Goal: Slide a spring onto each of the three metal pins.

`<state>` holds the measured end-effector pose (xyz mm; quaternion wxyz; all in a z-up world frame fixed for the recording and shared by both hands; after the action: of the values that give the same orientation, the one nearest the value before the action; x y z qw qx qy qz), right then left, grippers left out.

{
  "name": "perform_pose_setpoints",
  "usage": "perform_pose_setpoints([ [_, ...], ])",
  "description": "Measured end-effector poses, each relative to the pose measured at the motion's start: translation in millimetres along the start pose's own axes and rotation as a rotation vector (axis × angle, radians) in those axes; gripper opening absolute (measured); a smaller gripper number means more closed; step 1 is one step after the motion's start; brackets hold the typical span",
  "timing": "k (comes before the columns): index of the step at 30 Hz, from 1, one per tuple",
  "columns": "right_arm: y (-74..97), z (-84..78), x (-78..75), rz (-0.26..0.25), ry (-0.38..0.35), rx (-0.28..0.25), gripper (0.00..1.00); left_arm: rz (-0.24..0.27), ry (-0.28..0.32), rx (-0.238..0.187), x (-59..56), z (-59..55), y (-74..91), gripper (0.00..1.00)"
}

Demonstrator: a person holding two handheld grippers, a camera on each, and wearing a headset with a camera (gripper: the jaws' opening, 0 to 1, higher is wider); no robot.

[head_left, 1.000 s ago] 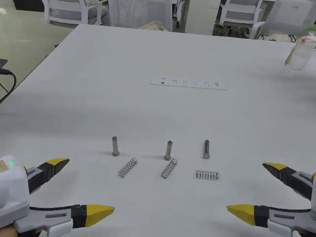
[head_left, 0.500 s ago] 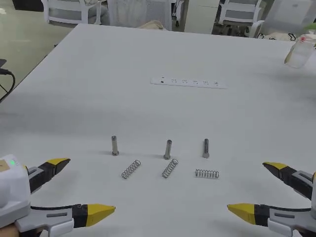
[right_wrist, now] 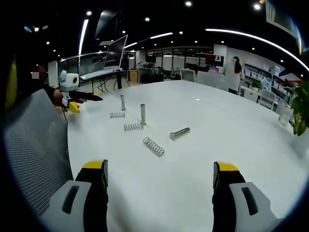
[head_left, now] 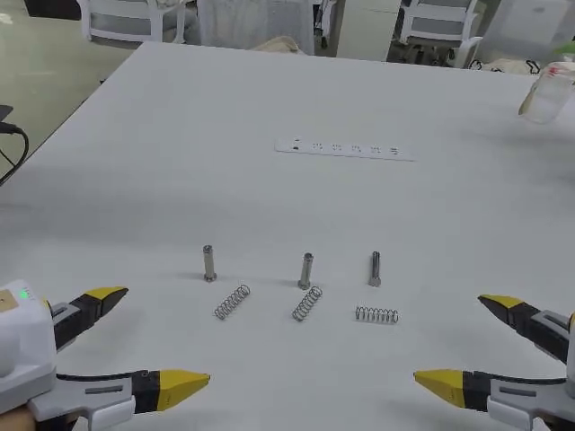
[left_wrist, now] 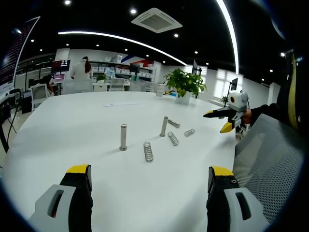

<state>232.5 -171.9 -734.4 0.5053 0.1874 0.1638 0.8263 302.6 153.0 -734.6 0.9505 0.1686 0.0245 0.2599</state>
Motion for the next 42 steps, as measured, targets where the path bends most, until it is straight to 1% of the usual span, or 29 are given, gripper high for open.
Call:
perform_pose_setpoints([
  [27,2.3,-2.7,-3.3,-0.010,-0.006,0.019,0.87,-0.011,0.004,0.005,-1.0,-2.1,-1.7,0.98],
  [37,2.0,1.7,-7.8,-0.013,0.000,0.024,0.86,-0.007,0.008,0.001,-1.4,-2.2,-0.4,0.98],
  [42,1.6,8.5,-13.3,-0.014,0.004,0.035,0.86,-0.007,0.010,0.001,-2.3,-2.9,0.6,0.98],
])
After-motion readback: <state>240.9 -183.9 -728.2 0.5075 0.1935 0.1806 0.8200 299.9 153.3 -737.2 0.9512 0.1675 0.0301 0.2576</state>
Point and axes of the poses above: the centre of the closed fingertips' face, and the gripper's own axes: y roughly backward along the fingers, x roughly to its left, z roughly out of its top, the point moved 3 cm from there along y, roughly backward along the fingers, and after that the axes turned 11 degrees about -y, right-handed, at the moved point
